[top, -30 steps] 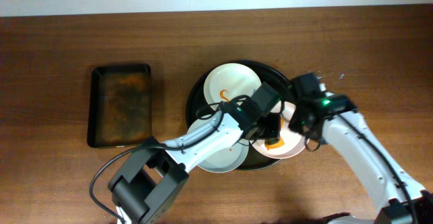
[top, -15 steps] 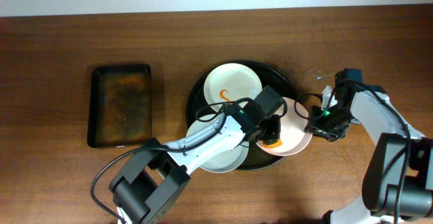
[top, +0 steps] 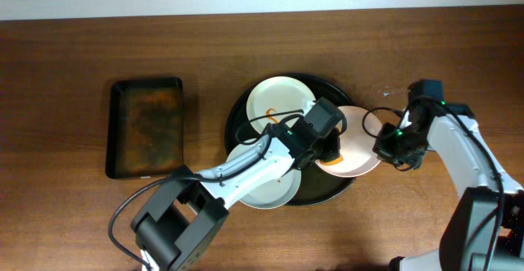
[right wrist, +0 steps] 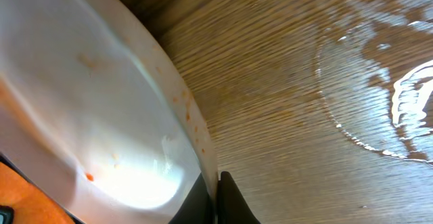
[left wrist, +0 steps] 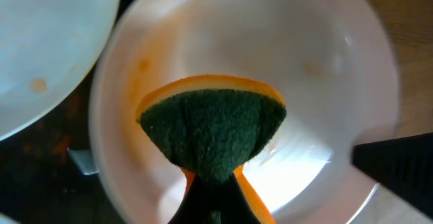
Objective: Clean dirty plates on tray and stack at the side
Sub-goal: 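Lift the right plate with the right gripper while the left sponge scrubs it, then carry the cleaned plate right and set it on the table with the right gripper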
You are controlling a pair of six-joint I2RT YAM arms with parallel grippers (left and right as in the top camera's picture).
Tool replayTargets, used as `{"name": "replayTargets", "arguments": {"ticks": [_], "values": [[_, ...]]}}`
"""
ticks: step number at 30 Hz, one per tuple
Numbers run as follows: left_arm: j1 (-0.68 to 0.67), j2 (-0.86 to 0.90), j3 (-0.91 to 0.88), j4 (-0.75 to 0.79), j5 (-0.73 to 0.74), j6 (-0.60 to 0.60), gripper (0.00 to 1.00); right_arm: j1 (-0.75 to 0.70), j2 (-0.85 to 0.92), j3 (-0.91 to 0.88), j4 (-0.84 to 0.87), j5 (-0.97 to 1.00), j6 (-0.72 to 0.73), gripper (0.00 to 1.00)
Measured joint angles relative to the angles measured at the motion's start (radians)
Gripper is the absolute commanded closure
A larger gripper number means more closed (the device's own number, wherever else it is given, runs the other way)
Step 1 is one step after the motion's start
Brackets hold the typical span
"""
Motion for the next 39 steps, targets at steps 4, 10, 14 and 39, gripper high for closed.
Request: {"name": "replayTargets", "arguments": {"ticks": [4,10,14,39], "values": [[0.0,0.001,0.0,0.064,-0.025,0.0,1.0,0.076,0.0,0.0,-0.013,0.063,0.102,0.96],[-0.01,0.081,0.0,0.08,-0.052,0.0,0.99,0.078,0.0,0.0,-0.022,0.079,0.122,0.96],[-0.043,0.085,0.002,0.034,-0.04,0.0,0.99,0.078,0.0,0.0,-0.022,0.086,0.123,0.96],[0.224,-0.204,0.009,-0.39,-0.298,0.206,1.0,0.089,-0.086,0.065,-0.037,0.238,0.034,0.96]]}}
